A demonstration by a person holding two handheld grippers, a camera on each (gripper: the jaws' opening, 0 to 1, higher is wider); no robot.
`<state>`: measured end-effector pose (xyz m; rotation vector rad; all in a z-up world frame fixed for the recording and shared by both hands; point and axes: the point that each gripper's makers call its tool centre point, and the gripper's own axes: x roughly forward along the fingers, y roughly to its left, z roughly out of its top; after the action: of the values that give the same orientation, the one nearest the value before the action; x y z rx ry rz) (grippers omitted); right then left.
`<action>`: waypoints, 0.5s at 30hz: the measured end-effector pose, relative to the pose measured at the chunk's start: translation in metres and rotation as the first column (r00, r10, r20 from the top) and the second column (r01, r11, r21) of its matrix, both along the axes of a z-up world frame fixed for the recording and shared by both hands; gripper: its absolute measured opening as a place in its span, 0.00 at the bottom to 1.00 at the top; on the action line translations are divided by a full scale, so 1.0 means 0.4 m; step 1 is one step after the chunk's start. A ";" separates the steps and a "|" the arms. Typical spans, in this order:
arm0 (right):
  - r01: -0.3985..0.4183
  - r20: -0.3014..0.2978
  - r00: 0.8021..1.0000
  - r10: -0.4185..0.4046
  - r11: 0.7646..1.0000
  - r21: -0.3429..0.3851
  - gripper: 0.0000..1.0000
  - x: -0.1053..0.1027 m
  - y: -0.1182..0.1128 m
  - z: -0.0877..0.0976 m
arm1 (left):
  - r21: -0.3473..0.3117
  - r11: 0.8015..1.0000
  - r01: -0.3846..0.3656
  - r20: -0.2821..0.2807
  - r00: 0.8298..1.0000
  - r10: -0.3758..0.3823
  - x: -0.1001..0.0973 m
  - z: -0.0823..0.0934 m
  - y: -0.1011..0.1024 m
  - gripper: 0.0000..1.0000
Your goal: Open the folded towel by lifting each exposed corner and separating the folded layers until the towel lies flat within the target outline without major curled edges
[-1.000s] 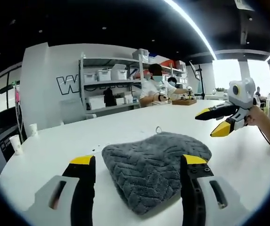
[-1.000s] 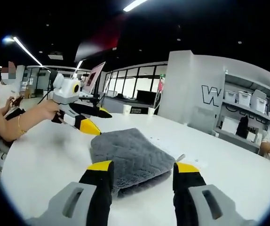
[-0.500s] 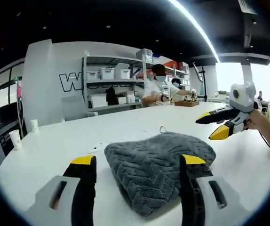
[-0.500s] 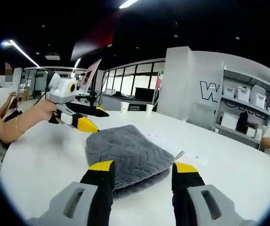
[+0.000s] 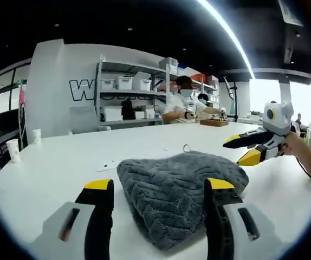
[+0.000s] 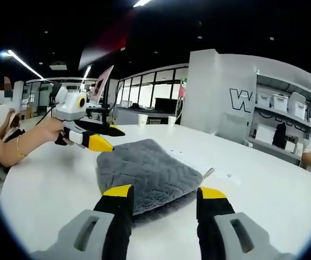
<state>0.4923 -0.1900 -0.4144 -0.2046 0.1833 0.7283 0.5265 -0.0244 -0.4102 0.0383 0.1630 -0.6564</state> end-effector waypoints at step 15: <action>-0.006 -0.026 1.000 0.006 1.000 -0.010 0.38 0.001 0.011 -0.037 | -0.008 1.000 -0.004 -0.023 1.000 0.004 0.002 -0.038 0.004 0.62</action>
<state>0.4925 -0.1854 -0.4293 -0.2056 0.2112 0.7363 0.5271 -0.0226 -0.4254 0.0232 0.1826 -0.6538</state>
